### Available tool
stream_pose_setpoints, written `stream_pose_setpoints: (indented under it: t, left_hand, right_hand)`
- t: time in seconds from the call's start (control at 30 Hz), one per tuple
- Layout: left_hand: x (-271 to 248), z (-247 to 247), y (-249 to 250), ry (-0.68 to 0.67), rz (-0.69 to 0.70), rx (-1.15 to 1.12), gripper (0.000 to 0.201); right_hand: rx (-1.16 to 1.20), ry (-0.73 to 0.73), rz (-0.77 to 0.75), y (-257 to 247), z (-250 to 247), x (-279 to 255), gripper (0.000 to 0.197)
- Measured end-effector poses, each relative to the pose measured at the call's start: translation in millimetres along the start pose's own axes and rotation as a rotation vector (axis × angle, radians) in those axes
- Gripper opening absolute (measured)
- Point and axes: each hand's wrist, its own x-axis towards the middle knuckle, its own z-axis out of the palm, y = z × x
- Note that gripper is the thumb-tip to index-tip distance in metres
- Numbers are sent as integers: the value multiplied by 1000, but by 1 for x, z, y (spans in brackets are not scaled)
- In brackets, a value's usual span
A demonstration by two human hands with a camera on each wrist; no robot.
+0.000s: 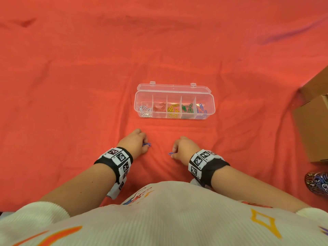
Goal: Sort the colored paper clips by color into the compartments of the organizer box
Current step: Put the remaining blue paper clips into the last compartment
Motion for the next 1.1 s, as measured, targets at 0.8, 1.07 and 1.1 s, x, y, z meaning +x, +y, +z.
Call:
stream_pose_setpoints:
  t: [0.8,1.07,1.1]
  left_hand:
    - [11,-25,25,48,94,-203,15]
    - [44,-49,103,179,223,-346,8]
    - [49,-50,112,190,221,-349,9]
  right_hand:
    - [366,116,67,55,-41,8,8]
    - [667,306,31,72,-91,12,18]
    - [675,320,37,74,-96,14,20]
